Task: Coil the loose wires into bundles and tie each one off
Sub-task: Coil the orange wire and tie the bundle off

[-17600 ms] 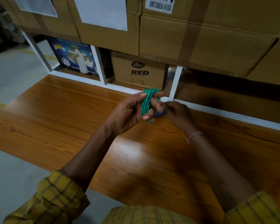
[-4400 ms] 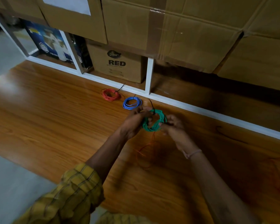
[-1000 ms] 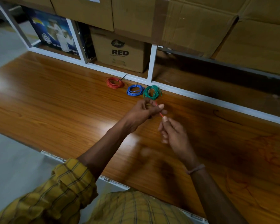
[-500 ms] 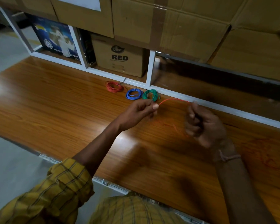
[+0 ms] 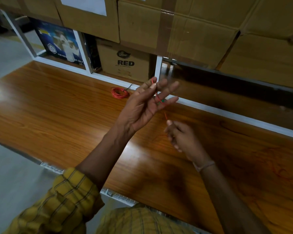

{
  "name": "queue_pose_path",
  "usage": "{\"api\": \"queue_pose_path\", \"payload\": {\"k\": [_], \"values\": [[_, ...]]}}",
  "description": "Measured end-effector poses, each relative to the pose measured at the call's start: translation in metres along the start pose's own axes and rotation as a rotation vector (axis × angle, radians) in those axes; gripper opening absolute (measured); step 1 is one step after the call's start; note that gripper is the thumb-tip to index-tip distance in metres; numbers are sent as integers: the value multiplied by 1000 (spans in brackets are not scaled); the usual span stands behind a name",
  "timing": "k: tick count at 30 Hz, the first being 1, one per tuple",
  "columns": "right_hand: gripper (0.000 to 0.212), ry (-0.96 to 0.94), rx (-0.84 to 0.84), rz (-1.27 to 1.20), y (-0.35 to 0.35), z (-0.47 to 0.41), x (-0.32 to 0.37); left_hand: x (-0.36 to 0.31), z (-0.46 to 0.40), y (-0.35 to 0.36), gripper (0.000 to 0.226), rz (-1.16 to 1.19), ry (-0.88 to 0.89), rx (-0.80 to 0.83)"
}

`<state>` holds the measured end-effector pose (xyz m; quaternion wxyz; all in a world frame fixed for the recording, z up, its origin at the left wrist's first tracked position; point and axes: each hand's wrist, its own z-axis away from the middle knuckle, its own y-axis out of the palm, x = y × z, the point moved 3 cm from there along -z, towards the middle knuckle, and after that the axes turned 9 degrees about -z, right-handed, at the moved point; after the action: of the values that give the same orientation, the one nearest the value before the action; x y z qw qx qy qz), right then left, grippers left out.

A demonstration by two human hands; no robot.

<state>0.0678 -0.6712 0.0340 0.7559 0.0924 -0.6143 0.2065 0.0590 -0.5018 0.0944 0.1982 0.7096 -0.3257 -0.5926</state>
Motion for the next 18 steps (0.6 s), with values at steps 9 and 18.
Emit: {"api": "queue_pose_path", "payload": {"k": [9, 18], "values": [[11, 16, 344, 213, 8, 32, 13, 22, -2, -33, 45, -1076, 64, -181], [20, -260, 407, -426, -63, 25, 57, 30, 18, -33, 34, -1406, -190, 136]]}}
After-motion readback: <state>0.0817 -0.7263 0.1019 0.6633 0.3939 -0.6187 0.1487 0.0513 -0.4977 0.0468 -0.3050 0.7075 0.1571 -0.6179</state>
